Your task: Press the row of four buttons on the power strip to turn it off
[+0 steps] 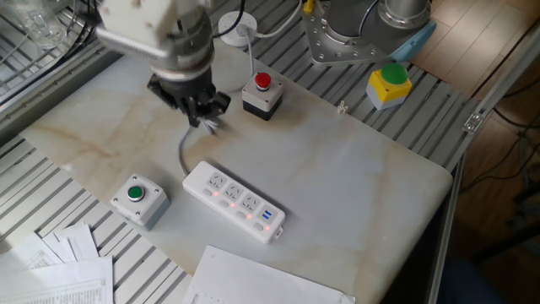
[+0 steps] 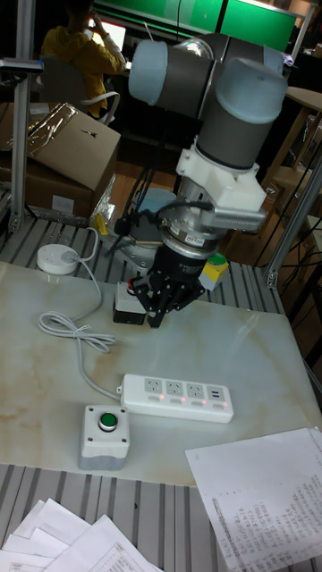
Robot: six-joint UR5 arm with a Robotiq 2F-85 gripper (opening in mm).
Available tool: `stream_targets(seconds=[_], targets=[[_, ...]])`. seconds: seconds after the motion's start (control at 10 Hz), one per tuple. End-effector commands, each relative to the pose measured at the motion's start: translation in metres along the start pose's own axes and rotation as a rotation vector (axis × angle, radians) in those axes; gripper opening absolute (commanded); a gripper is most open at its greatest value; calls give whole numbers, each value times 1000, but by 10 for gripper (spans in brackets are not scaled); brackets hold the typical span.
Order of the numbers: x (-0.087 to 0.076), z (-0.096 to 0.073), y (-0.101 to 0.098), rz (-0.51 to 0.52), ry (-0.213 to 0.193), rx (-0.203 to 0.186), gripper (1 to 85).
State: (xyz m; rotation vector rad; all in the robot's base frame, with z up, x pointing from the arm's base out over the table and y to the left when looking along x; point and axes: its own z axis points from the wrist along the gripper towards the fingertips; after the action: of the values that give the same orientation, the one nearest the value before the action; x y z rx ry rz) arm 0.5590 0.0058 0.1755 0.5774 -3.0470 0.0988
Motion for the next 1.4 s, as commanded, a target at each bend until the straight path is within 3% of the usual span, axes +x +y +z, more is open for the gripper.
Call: stream_targets(seconds=[0.0, 0.5, 0.8, 1.1, 1.2, 1.3], targets=[[-18, 18, 5, -55, -7, -6, 10], [-29, 41, 12, -67, -40, -18, 10], [-19, 39, 14, -81, -1, -27, 10], [4, 38, 5, -145, 88, -1, 10], [6, 38, 2, -150, 96, 11, 10], [-4, 39, -3, -148, 60, 32, 10]])
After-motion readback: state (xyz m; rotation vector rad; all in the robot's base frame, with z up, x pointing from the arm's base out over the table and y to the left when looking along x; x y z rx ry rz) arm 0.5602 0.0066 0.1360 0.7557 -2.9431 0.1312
